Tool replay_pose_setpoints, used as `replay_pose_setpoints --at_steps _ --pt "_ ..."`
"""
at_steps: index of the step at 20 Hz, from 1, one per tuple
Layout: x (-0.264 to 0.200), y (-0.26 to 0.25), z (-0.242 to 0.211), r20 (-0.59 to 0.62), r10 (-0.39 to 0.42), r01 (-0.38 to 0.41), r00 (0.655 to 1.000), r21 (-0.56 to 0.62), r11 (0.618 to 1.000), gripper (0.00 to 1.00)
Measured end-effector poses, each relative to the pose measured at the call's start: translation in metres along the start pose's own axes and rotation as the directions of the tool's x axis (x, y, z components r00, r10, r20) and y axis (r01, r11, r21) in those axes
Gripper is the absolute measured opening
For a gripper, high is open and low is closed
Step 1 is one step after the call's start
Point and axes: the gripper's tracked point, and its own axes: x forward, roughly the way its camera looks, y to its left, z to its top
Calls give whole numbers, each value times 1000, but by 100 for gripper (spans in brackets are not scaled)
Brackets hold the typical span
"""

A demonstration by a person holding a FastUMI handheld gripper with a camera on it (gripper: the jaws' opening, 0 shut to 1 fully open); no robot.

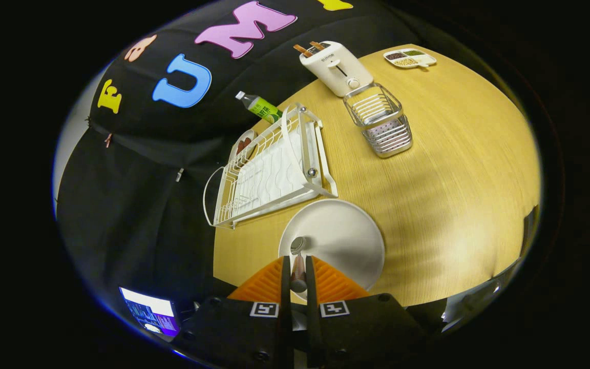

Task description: Take the plate from the dish rack, then take the spoon from the basket and place it into the plate.

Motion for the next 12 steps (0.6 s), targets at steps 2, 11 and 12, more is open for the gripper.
replay_pose_setpoints --at_steps 2,11,12 --pt "10 -8 -2 -7 -11 11 1000 7 1000 15" --pt "20 -23 -9 -35 -25 26 999 39 999 24" --pt "19 -25 -11 -40 -29 30 999 36 999 34"
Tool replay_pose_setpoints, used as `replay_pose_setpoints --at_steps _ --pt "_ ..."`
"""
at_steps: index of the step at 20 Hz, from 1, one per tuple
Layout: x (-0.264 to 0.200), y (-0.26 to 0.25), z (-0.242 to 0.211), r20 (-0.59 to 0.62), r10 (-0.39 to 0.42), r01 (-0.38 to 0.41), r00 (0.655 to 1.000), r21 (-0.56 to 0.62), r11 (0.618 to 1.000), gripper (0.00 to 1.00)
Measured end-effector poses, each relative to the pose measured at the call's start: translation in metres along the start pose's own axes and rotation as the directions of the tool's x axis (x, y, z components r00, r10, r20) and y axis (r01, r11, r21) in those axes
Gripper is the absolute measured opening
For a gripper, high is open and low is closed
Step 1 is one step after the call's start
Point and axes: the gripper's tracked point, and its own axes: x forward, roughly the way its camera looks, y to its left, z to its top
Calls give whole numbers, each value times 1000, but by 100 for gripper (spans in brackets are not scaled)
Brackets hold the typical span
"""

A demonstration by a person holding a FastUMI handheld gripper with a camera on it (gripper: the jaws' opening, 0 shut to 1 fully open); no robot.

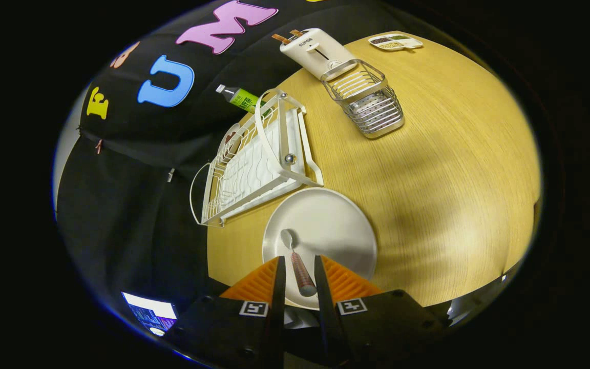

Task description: Take the plate from the dish rack, then take the spoon from the basket and place it into the plate.

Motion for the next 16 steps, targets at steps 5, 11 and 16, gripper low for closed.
replay_pose_setpoints --at_steps 5,11,16 --pt "1 -15 -5 -20 -51 51 998 -30 998 74" --pt "-5 -20 -4 -19 -102 100 995 -91 991 99" --pt "-24 -5 13 33 -127 131 991 -170 977 99"
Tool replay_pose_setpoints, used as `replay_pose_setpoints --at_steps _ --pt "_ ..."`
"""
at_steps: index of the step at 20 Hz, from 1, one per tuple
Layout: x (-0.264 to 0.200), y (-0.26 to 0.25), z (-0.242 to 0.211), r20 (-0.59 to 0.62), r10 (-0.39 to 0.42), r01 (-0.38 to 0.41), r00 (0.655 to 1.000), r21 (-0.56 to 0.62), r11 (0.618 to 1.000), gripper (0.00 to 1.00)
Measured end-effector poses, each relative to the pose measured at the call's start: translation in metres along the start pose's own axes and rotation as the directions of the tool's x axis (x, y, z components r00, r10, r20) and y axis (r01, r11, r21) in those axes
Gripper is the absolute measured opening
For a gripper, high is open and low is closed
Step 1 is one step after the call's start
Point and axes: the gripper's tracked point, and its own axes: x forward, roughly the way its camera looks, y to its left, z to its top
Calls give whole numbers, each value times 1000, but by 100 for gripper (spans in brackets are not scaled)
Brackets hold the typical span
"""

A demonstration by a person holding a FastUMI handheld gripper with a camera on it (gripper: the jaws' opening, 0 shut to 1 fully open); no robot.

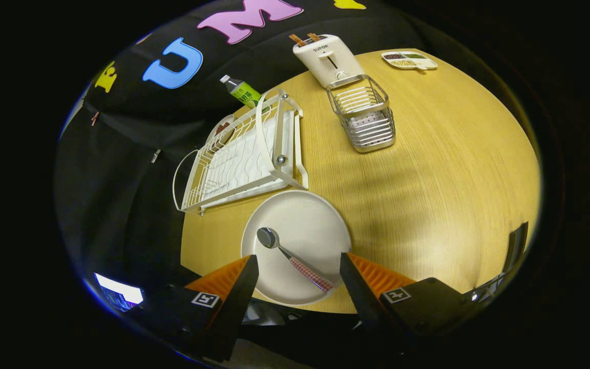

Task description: Take the plate from the dish rack, then take the spoon from the basket and place it into the plate.

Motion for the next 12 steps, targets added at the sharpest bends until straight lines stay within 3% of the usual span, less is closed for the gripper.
replay_pose_setpoints --at_steps 6,12 --pt "-51 23 69 184 -75 101 980 -133 986 98" --pt "-116 71 144 409 -70 196 910 -275 941 98"
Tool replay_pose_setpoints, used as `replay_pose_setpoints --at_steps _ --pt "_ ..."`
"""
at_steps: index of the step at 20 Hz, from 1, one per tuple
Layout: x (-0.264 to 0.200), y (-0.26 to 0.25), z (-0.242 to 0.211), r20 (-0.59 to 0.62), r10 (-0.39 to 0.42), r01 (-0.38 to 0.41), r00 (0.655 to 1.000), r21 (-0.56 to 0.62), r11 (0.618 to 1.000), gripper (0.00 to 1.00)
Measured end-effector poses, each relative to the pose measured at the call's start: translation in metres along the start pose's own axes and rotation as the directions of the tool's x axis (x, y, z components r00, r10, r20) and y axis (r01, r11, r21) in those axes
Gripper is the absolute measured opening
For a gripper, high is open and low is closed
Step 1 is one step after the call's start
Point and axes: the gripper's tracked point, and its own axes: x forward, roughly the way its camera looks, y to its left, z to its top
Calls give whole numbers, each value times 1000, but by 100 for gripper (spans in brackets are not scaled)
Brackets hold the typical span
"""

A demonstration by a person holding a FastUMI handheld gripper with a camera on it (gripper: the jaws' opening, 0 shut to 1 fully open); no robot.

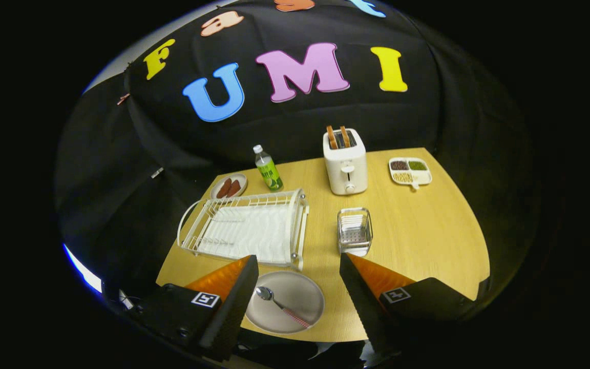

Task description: Take the plate from the dish rack, then take the spoon from the basket and place it into the plate.

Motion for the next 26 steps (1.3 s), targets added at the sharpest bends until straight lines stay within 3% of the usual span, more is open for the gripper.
replay_pose_setpoints --at_steps 7,13,18,26 --pt "-45 29 101 246 -18 85 969 -263 961 98" --pt "-89 53 163 469 15 156 883 -324 933 98" --pt "-96 45 169 489 -20 200 872 -319 926 98" --pt "-96 46 169 484 -10 173 875 -294 940 97"
